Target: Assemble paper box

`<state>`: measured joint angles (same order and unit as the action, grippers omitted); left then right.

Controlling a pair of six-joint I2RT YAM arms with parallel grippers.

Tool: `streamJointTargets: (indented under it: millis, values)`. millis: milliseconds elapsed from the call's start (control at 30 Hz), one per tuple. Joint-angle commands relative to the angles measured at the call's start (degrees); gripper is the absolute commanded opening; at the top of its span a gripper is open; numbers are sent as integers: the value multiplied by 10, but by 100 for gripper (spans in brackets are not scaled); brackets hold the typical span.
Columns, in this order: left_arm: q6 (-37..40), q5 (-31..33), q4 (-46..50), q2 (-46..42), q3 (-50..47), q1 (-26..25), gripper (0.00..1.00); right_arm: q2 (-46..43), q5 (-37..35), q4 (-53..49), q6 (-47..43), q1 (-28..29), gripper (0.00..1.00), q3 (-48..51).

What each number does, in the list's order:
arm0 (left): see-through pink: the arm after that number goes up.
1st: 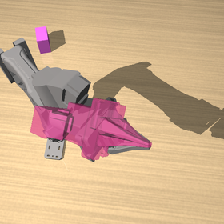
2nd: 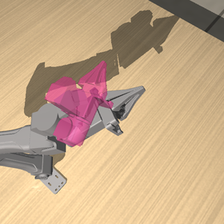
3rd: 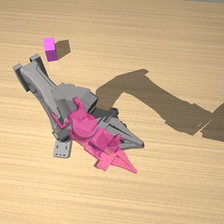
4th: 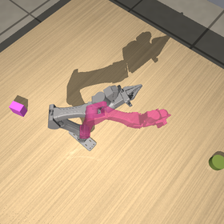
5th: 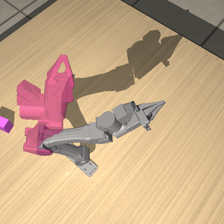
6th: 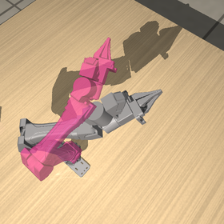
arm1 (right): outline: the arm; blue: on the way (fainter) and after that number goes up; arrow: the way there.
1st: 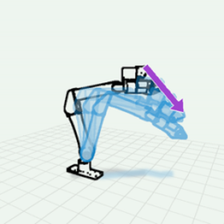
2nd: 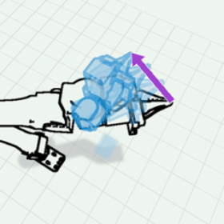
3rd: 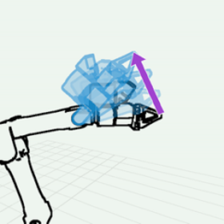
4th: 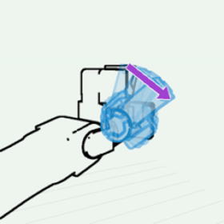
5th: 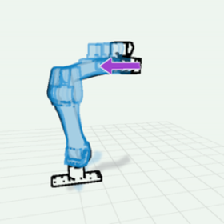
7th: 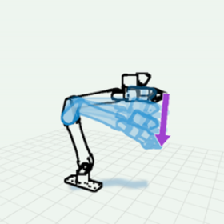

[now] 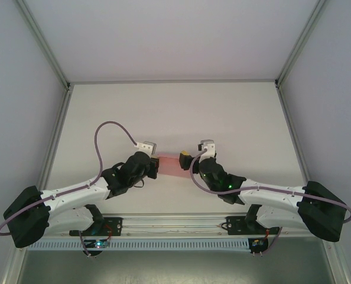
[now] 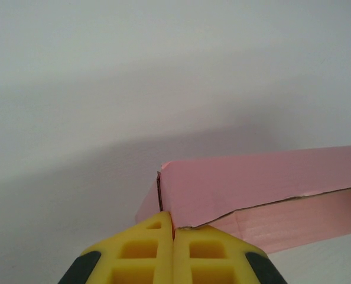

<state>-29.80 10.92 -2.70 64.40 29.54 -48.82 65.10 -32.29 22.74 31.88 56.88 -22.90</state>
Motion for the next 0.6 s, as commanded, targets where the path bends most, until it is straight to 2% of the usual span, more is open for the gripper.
streamJointTargets:
  millis: [0,333,367,467,567]
  values:
    - [3,-13,112,18,-14,-15,0,-1,-30,-38,40,0,85,-13]
    - [11,-3,108,25,-9,-23,0,-11,3,-86,123,-17,80,20]
    - [11,-3,107,26,-8,-23,0,-9,8,-85,133,-19,77,25]
    - [15,-13,113,23,-1,-24,9,1,18,-93,151,-20,69,33]
    - [17,-26,119,16,7,-24,14,5,36,-103,162,-20,66,35]
